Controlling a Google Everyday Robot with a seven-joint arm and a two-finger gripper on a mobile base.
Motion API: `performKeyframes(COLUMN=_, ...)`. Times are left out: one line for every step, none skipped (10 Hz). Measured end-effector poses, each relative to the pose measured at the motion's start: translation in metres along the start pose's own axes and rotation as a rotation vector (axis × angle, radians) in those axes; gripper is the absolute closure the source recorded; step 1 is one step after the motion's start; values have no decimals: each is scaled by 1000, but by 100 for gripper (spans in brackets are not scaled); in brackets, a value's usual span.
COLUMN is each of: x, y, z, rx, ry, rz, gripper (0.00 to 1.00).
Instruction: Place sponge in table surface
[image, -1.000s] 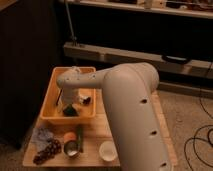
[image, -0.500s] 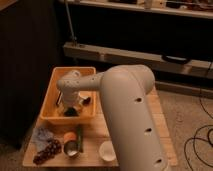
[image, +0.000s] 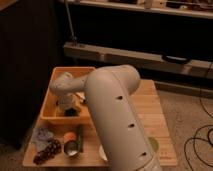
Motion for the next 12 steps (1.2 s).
performKeyframes(x=0, y=1, z=2, rx=6, ry=9, rz=0, gripper=20)
performKeyframes(x=-1, y=1, z=5, rx=10, ry=19, rz=2, gripper=20)
performKeyframes(x=0, y=1, z=6, rx=12, ry=27, rz=2, gripper=20)
performKeyframes(x=0, y=1, z=8, rx=13, ry=31, rz=0, gripper=20)
performKeyframes(x=0, y=1, z=6, rx=13, ry=30, rz=-1, gripper=22)
performKeyframes(x=0, y=1, z=6, rx=12, ry=29, rz=-1, gripper=30)
performKeyframes(x=-1, y=0, z=5, rx=13, ry=28, rz=0, gripper=41)
performKeyframes(x=0, y=-2, z=7, rx=9, ry=30, rz=5, gripper=51)
performKeyframes(x=0, y=-2, z=6, rx=9, ry=29, rz=6, gripper=61)
performKeyframes(x=-1, y=-3, z=2, rx=9, ry=28, rz=7, gripper=71)
performKeyframes(x=-1, y=-4, z=0, rx=9, ry=28, rz=9, gripper=79)
performKeyframes(x=-2, y=-5, z=-4, rx=8, ry=25, rz=12, gripper=88)
